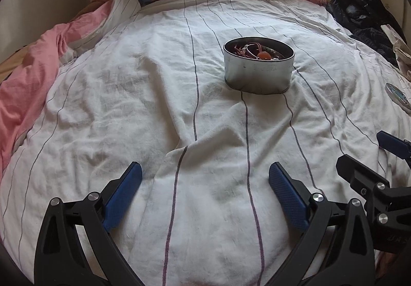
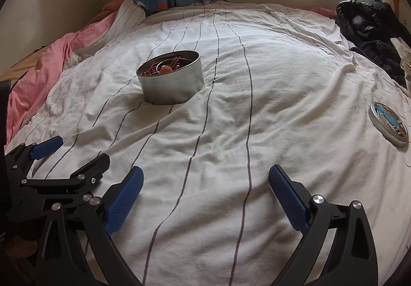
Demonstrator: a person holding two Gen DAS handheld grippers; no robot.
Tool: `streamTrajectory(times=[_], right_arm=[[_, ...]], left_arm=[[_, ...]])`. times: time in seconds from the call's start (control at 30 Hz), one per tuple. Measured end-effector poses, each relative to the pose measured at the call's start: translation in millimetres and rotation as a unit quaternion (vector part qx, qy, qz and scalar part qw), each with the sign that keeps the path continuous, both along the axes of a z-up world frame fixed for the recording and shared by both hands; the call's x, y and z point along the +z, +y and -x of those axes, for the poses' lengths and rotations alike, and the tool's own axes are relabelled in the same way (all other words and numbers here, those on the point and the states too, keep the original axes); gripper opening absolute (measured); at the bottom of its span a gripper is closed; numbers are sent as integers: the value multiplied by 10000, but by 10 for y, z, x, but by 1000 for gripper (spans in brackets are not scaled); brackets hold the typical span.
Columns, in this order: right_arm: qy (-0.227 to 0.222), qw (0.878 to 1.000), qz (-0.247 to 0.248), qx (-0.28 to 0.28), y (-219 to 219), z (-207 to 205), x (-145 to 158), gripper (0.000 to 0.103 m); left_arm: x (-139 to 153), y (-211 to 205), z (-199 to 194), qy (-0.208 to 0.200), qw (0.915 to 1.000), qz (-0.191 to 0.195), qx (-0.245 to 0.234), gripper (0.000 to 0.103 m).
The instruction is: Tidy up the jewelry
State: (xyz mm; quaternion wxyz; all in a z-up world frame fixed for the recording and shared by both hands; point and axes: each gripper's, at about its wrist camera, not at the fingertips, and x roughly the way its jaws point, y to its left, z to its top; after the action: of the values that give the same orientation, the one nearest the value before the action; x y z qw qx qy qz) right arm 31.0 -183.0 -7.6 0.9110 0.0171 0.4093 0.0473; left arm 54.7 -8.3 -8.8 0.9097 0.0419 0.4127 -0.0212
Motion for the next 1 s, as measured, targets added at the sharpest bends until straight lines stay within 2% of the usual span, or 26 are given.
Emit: streamTrajectory(times=[0.47, 1.0], right_arm=[[74, 10000, -38, -37, -17, -18, -56, 94], [89, 9999, -43, -20, -6, -20, -76, 95]], left_arm=[[-22, 40, 25, -28, 9999, 135, 22, 95], [-26, 36, 20, 19, 9999, 116, 55, 95]])
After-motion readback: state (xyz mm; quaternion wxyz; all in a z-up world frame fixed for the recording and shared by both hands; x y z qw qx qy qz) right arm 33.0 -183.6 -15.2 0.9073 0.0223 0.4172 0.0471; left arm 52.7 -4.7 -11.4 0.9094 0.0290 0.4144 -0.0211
